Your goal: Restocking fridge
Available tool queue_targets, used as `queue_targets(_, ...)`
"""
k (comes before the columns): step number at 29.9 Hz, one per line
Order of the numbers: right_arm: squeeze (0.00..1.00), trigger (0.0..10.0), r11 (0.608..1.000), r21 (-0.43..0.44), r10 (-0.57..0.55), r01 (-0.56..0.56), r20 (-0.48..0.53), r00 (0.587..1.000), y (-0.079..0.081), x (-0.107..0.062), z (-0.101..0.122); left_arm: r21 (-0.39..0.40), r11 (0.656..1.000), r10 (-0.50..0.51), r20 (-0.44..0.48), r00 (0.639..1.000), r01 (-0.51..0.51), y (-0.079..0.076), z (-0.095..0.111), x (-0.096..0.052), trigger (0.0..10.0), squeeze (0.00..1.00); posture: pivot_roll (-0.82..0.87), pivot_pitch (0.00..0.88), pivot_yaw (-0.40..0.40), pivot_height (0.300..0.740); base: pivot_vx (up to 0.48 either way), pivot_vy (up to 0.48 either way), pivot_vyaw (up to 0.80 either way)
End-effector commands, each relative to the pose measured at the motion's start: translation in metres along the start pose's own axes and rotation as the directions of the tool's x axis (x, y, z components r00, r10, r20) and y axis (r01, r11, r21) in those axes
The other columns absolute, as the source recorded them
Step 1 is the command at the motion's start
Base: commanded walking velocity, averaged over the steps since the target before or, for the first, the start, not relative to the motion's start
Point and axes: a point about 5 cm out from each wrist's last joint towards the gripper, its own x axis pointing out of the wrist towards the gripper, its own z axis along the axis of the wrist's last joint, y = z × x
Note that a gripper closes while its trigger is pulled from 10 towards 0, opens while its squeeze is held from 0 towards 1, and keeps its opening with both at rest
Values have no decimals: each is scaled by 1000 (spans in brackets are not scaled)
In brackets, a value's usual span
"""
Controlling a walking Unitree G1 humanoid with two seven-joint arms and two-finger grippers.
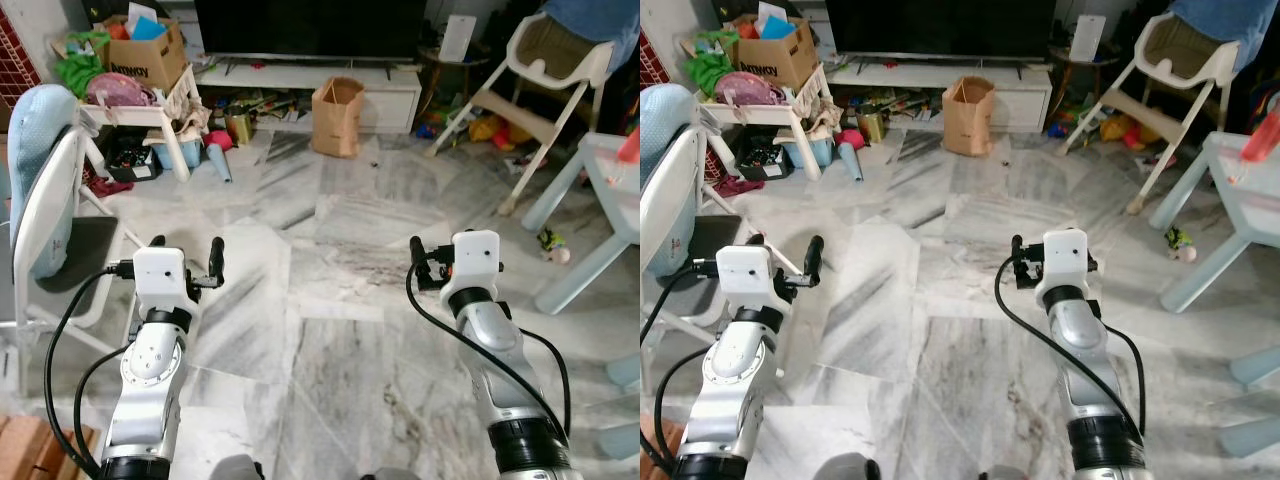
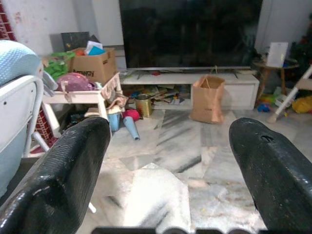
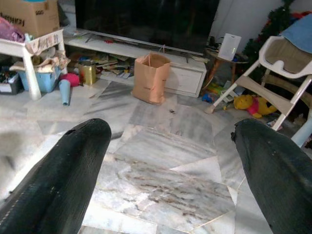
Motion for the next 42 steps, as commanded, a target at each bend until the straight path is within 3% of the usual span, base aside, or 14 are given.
queue_targets(1, 0, 10000, 999, -7, 36, -36, -9, 999, 6, 2, -1, 26, 1000, 6, 18, 1000, -6, -2, 3, 2, 10000, 0, 113, 0, -71, 740, 0, 0, 0)
queue_targets(8, 0, 10000, 999, 31, 15, -16, 13, 1000, 7, 2, 0, 81, 997, 19, 20, 1000, -20, -4, 4, -2, 10000, 0, 104, 0, -35, 740, 0, 0, 0)
queue_targets(13, 0, 10000, 998, 68, -11, 10, 9, 1000, 3, -19, -7, 165, 985, 45, 15, 999, -47, 4, 1, -12, 10000, 0, 86, 0, 18, 740, 0, 0, 0)
queue_targets(14, 0, 10000, 998, 68, -11, 10, 9, 1000, 3, -19, -7, 165, 985, 45, 15, 999, -47, 4, 1, -12, 10000, 0, 86, 0, 18, 740, 0, 0, 0)
queue_targets(15, 0, 10000, 997, 71, -15, 15, 11, 1000, -3, -33, -9, 171, 984, 50, -12, 999, -47, 11, -3, -23, 10000, 0, 70, 0, 33, 740, 0, 0, 0)
queue_targets(19, 0, 10000, 999, 36, -5, 5, -10, 1000, -14, -55, -17, 167, 985, 62, -59, 996, -51, 20, -13, -39, 10000, 0, 56, 6, 39, 740, 0, 0, 0)
queue_targets(23, 0, 10000, 1000, 31, 0, 1, -35, 999, -19, -67, -23, 162, 986, 52, -78, 996, -39, 18, -17, -48, 10000, 0, 44, 26, 34, 740, 0, 0, 0)
queue_targets(27, 0, 10000, 999, 23, 29, -28, -28, 999, -11, -66, -22, 172, 985, 25, -68, 997, -13, 12, -16, -45, 10000, 0, 39, 27, 33, 740, 0, 0, 0)
queue_targets(31, 0, 10000, 999, 10, 47, -46, -18, 999, -4, -60, -18, 155, 988, 8, -50, 999, 0, 9, -5, -30, 10000, 0, 32, 31, 65, 740, 0, 0, 0)
queue_targets(34, 0, 10000, 1000, -13, 16, -16, 27, 999, -12, -51, -10, 128, 992, -4, -38, 999, 9, 8, 0, -22, 10000, 0, 5, 18, 79, 740, 0, 0, 0)
queue_targets(37, 0, 10000, 998, 22, -58, 58, 8, 998, -28, -45, -13, 181, 983, 2, -13, 1000, 1, 6, 4, -20, 10000, 0, 31, 11, 76, 740, 0, 0, 0)
queue_targets(42, 0, 10000, 999, 20, -46, 46, -6, 999, -24, -46, -16, 205, 978, 31, -17, 999, -27, 11, 2, -26, 10000, 0, 35, 28, 78, 740, 0, 0, 0)
